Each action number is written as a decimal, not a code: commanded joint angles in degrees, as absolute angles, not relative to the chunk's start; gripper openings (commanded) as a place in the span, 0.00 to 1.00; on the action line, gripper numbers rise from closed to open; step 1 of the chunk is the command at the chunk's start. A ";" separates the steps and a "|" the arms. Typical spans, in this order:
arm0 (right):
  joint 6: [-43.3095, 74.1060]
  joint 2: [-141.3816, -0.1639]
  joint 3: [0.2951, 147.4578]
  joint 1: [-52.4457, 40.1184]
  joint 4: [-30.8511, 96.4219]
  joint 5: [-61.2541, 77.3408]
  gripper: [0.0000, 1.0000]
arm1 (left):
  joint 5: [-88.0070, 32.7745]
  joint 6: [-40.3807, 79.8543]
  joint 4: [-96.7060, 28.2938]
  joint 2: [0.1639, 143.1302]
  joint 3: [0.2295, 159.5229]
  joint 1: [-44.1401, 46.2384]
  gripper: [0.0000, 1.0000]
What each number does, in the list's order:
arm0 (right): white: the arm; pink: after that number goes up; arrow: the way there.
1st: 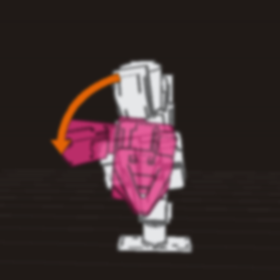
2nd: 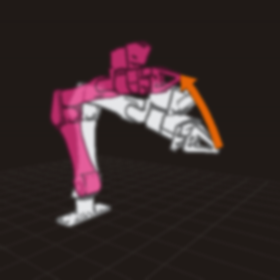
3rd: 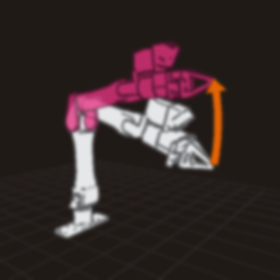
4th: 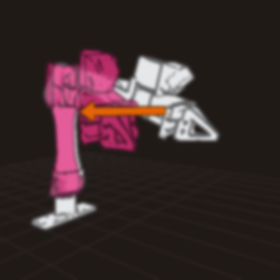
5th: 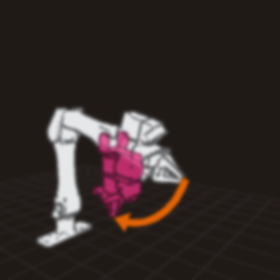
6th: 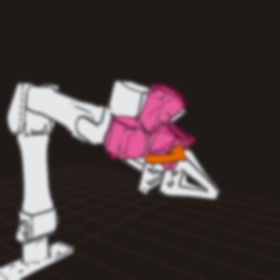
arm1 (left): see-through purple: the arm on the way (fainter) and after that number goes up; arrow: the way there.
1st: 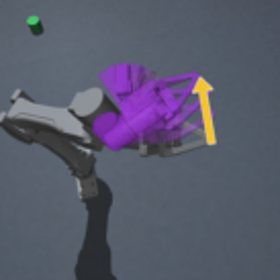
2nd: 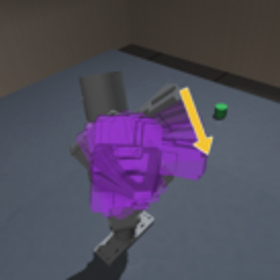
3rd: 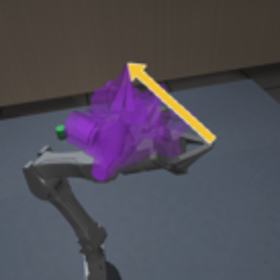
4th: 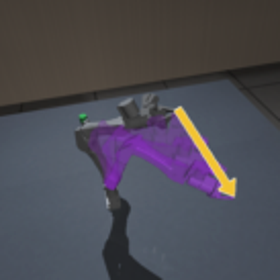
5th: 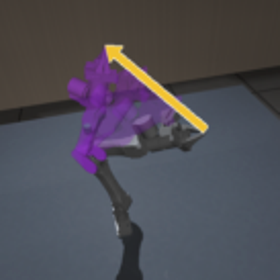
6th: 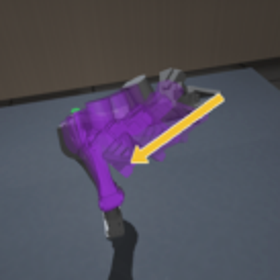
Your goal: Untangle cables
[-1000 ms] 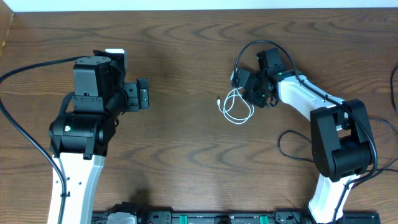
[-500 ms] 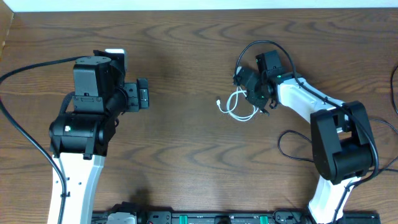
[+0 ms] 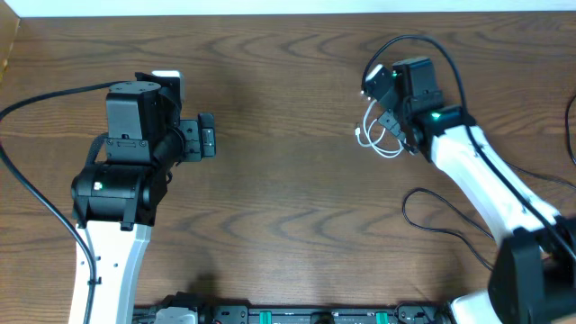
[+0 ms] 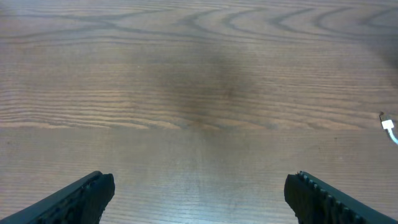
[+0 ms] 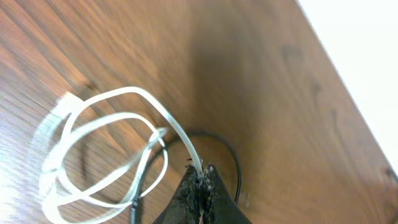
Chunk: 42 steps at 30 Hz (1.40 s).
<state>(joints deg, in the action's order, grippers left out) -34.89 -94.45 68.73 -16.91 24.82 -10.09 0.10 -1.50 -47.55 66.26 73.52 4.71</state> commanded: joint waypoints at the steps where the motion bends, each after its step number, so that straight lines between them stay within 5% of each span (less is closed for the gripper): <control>1: -33.87 -91.59 68.99 -17.76 25.10 2.35 0.02 | -0.01 -1.85 -47.48 66.24 74.04 4.67 0.92; 10: -33.85 -92.99 68.88 -22.37 24.45 22.20 0.05 | -0.01 -1.85 -47.48 66.24 74.04 4.67 0.92; 14: -33.65 -93.91 68.88 -25.12 24.38 19.07 0.20 | -0.01 -1.85 -47.48 66.24 74.04 4.67 0.92; 17: -30.52 -94.56 68.88 -25.50 24.21 14.92 0.58 | -0.01 -1.85 -47.48 66.24 74.04 4.67 0.93; 18: -29.82 -94.67 68.88 -25.50 24.29 14.09 0.99 | -0.01 -1.85 -47.48 66.24 74.04 4.67 0.92; 23: -21.61 -94.85 68.88 -25.02 24.34 4.82 0.99 | -0.01 -1.85 -47.48 66.24 74.04 4.67 0.92; 27: 1.10 -94.85 68.88 -22.48 25.28 -8.51 0.99 | -0.01 -1.85 -47.48 66.22 74.04 4.67 0.92; 31: 15.68 -94.83 68.86 -19.25 26.15 -5.34 0.99 | -0.01 -1.85 -47.48 66.22 74.04 4.67 0.93; 37: 19.68 -94.83 68.86 -18.90 26.17 3.18 0.99 | -0.01 -1.85 -47.48 66.24 74.04 4.67 0.93; 42: 24.60 -94.85 68.82 -18.79 26.24 -3.40 0.99 | -0.01 -1.85 -47.48 66.22 74.04 4.67 0.92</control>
